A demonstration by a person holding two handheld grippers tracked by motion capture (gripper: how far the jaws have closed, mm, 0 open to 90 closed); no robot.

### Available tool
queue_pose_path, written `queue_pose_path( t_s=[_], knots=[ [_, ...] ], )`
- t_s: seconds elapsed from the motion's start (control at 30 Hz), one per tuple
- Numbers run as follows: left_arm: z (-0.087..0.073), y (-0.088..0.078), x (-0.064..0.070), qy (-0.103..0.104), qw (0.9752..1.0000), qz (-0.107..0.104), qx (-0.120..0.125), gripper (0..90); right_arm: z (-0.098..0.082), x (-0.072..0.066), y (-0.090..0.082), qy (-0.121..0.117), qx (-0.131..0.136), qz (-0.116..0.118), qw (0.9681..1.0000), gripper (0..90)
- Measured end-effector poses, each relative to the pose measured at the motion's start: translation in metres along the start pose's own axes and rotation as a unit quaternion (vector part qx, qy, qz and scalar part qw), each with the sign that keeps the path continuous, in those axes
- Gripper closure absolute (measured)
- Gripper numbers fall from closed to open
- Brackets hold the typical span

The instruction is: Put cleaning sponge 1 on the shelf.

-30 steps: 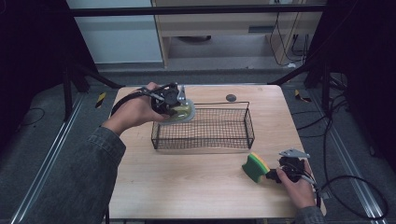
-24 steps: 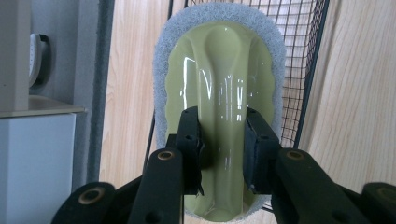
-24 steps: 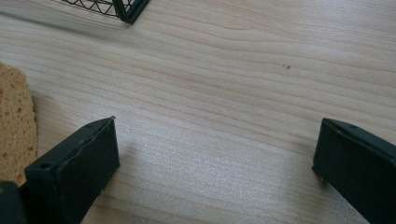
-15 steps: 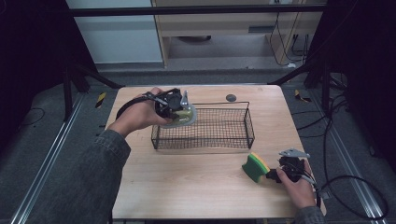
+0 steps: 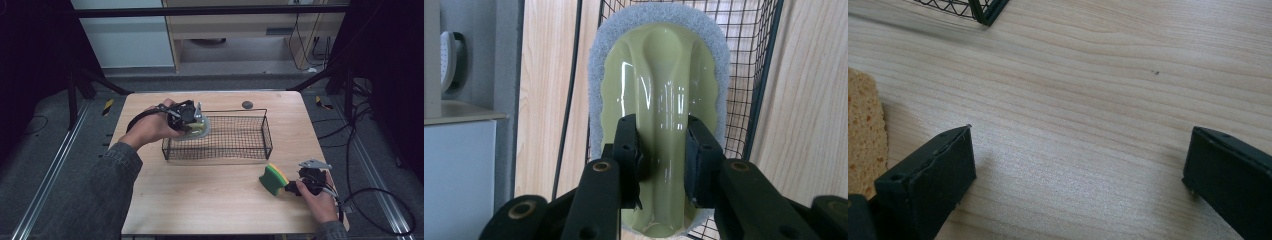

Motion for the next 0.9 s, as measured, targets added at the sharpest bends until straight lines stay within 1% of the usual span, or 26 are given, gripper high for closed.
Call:
queue_pose_path(
  t_s=[0.2, 0.23, 0.27, 0.33, 0.37, 0.43, 0.47, 0.5, 0.57, 0.67, 0.73, 0.77, 0.8, 0.87, 0.9],
  knots=[
    [-0.006, 0.003, 0.004, -0.006, 1.0000, -0.004, -0.005, 70.9, 0.000, 0.000, 0.000, 0.000, 0.000, 0.000, 1.0000, 0.5],
    [-0.007, 0.004, 0.004, 0.000, 1.0000, 0.000, -0.004, 71.0, 0.000, 0.000, 0.000, 0.000, 0.000, 0.000, 1.0000, 0.5],
    [-0.008, 0.005, 0.005, -0.004, 1.0000, -0.002, -0.005, 71.0, 0.000, 0.000, 0.000, 0.000, 0.000, 0.000, 1.0000, 0.5],
    [-0.010, 0.006, 0.006, -0.001, 1.0000, 0.002, -0.006, 70.9, 0.000, 0.000, 0.000, 0.000, 0.000, 0.000, 1.0000, 0.5],
    [-0.010, 0.007, 0.007, -0.007, 0.9999, 0.001, -0.008, 70.9, 0.000, 0.000, 0.000, 0.000, -0.001, 0.000, 1.0000, 0.5],
    [-0.011, 0.008, 0.007, -0.002, 1.0000, 0.005, -0.008, 70.9, 0.000, 0.000, 0.000, 0.000, -0.001, 0.000, 1.0000, 0.4],
    [-0.012, 0.009, 0.008, -0.007, 0.9999, 0.001, -0.010, 70.9, 0.000, 0.000, 0.000, 0.000, -0.001, 0.000, 1.0000, 0.5],
    [-0.012, 0.010, 0.008, -0.001, 0.9999, 0.004, -0.010, 70.9, 0.000, 0.000, 0.000, 0.000, -0.001, 0.000, 1.0000, 0.5],
    [-0.013, 0.011, 0.010, -0.004, 0.9999, 0.002, -0.015, 70.9, 0.000, 0.000, 0.000, 0.000, -0.001, 0.000, 1.0000, 0.5],
    [-0.015, 0.014, 0.012, -0.001, 0.9999, 0.001, -0.015, 71.0, 0.000, 0.000, 0.000, 0.000, -0.001, 0.000, 1.0000, 0.5],
    [-0.016, 0.015, 0.013, -0.005, 0.9998, -0.001, -0.018, 70.9, 0.000, 0.000, 0.000, 0.000, -0.001, 0.000, 1.0000, 0.5],
    [-0.017, 0.016, 0.013, -0.007, 0.9999, -0.001, -0.014, 70.9, 0.000, 0.000, 0.000, 0.000, -0.001, 0.000, 1.0000, 0.5],
    [-0.017, 0.016, 0.012, 0.001, 0.9998, -0.001, -0.018, 70.9, 0.000, 0.000, 0.000, 0.000, -0.001, 0.000, 1.0000, 0.5],
    [-0.018, 0.018, 0.013, -0.007, 0.9998, -0.005, -0.020, 70.9, 0.000, 0.000, 0.000, 0.000, -0.001, 0.000, 1.0000, 0.5],
    [-0.019, 0.019, 0.013, -0.006, 0.9998, -0.006, -0.020, 70.9, 0.000, 0.000, 0.000, 0.000, -0.001, 0.000, 1.0000, 0.5]
  ],
)
Point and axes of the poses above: each handheld gripper's, and its own axes: y roughly forward along the jaws, z roughly out of its top, x roughly to its right, the point moved 3 cm from there along y, roughly forward along the jaws, and after that the axes turned 9 degrees about z, right-handed, at the moved point
